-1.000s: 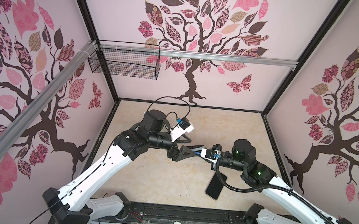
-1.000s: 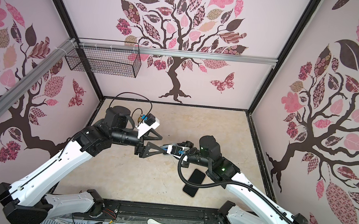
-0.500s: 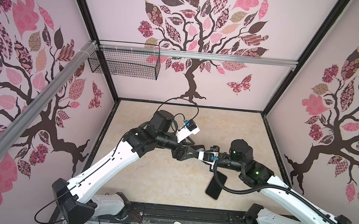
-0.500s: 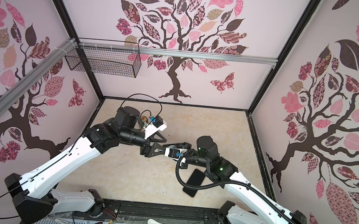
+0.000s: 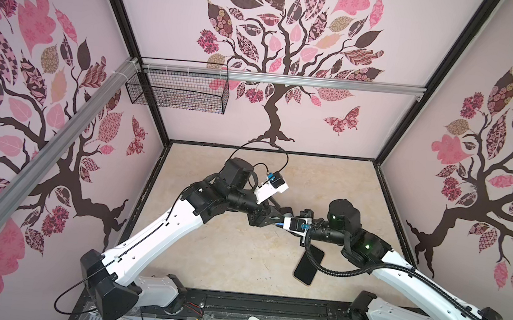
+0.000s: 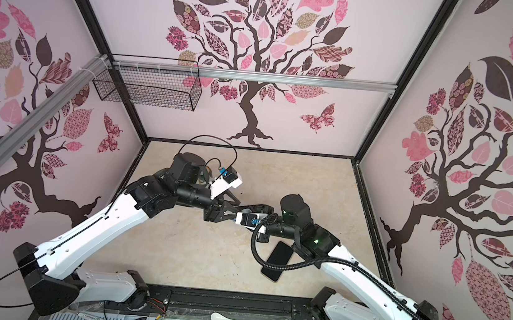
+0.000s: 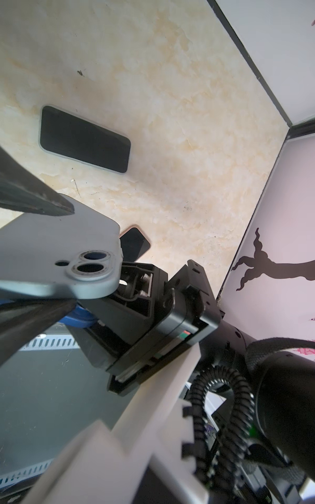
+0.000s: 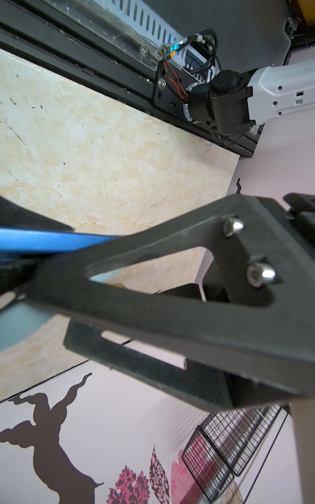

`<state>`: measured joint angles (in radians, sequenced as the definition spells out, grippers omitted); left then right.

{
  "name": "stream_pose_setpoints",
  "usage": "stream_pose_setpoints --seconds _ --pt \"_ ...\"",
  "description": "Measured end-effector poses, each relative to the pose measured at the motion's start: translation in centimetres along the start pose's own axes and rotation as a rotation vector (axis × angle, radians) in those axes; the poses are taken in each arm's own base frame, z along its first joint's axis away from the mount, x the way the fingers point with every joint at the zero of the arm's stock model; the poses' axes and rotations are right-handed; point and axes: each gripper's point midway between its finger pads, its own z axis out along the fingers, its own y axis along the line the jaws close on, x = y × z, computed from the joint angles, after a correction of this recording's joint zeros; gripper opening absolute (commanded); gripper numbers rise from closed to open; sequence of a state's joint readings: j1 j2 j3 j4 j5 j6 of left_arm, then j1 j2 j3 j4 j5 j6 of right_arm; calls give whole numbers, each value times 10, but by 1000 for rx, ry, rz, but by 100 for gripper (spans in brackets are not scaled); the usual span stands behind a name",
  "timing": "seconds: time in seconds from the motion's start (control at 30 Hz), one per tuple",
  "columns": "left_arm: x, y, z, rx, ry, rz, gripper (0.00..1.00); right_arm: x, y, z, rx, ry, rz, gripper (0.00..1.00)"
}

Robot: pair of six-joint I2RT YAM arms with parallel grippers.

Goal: Take the phone out of the phone case
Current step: Remove the phone case from the phone.

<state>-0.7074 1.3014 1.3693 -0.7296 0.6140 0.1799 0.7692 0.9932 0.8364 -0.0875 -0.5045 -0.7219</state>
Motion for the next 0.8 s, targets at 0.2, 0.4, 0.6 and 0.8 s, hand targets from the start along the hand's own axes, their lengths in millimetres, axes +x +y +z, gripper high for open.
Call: stream_pose_setpoints --seconds 0.2,0.4,0.6,0.8 --pt "1 -1 6 -13 32 28 44 4 2 2 -12 10 13 0" --pt "2 -3 9 -25 58 60 30 5 2 3 -15 14 24 0" --pt "3 -5 10 -23 64 75 14 7 0 3 -4 23 29 0" --pt "4 2 8 -64 74 86 0 5 2 3 -13 16 25 0"
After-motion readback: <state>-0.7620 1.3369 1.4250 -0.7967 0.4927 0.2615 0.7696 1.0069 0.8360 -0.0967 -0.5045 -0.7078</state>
